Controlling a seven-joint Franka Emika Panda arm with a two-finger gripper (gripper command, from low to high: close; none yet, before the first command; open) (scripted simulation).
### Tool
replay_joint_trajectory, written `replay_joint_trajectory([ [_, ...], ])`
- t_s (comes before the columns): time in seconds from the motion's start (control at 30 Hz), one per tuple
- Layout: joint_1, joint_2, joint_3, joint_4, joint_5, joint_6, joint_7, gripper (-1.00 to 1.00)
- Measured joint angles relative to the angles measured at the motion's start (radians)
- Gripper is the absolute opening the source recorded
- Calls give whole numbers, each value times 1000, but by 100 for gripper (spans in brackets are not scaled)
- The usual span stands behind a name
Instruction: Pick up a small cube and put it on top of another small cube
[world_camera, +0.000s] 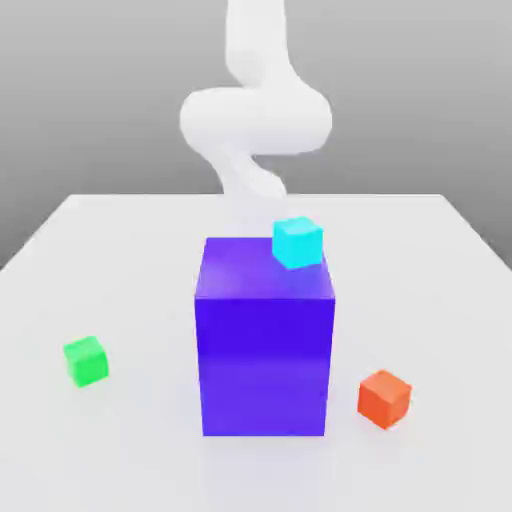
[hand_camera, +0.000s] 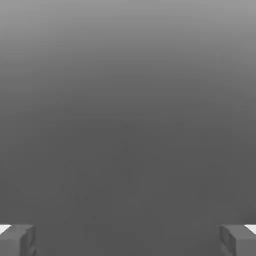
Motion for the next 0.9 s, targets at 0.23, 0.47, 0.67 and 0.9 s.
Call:
replay_joint_trajectory([
  [0.23,-95,260,-16,64,-38,40,97,0],
  [0.47,-165,514,-62,126,-55,79,177,0],
  [0.67,-240,731,-106,179,-31,115,220,0],
  [0.9,-314,987,-136,241,39,155,242,0],
])
